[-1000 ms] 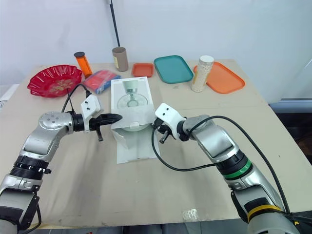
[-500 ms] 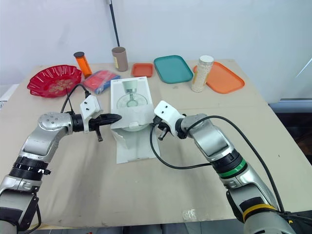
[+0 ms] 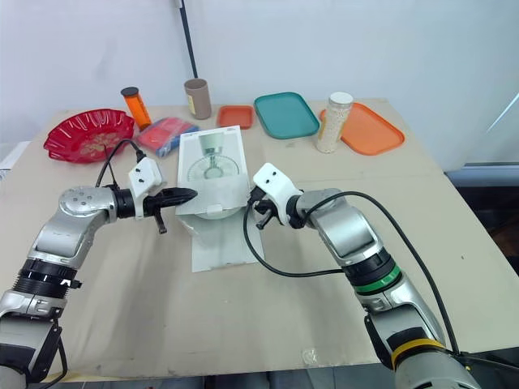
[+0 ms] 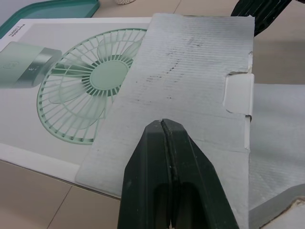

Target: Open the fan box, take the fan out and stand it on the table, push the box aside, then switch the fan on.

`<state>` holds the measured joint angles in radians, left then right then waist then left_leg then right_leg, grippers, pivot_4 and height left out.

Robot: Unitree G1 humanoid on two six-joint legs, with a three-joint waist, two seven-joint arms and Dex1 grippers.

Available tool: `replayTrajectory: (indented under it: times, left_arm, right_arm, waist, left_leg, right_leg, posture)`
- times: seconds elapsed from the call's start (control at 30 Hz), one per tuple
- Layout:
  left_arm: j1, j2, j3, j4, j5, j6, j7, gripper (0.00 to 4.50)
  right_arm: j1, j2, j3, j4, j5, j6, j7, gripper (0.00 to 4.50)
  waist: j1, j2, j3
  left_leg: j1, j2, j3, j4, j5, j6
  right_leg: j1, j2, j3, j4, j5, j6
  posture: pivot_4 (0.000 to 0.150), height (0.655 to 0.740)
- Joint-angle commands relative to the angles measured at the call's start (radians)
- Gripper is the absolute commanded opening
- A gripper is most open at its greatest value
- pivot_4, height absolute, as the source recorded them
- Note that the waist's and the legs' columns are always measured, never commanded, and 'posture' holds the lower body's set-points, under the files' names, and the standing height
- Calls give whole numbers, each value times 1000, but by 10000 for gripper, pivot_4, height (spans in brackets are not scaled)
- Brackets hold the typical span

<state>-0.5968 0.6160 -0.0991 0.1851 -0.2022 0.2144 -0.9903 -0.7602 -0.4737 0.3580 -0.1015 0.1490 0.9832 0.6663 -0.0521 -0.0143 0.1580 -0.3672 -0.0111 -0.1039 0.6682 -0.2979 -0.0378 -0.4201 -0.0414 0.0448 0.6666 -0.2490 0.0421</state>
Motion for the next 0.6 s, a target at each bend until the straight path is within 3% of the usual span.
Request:
replayTrajectory:
  times: [0.03,0.37,0.6]
  left_arm:
    - [29,3,-27,26,39,17,3,0]
    - [24,-4,-34,25,45,13,1,0]
    - [24,-10,-37,21,43,13,1,0]
  right_arm:
    - [-9,1,-10,-31,3,-26,14,488]
    - [47,-89,4,-129,8,-35,81,488]
    - [57,-137,-41,-237,95,-43,181,488]
  waist:
    - [0,0,0]
    - [0,0,0]
    - [2,1,0]
  left_leg:
    - [0,0,0,0,0,0]
    - [0,0,0,0,0,0]
    - [0,0,0,0,0,0]
  right_leg:
    - [0,0,0,0,0,0]
    - [0,0,0,0,0,0]
    - [1,0,0,-1,0,0]
  posture:
    - [1500,7400]
    - [1500,7400]
    - [1500,7400]
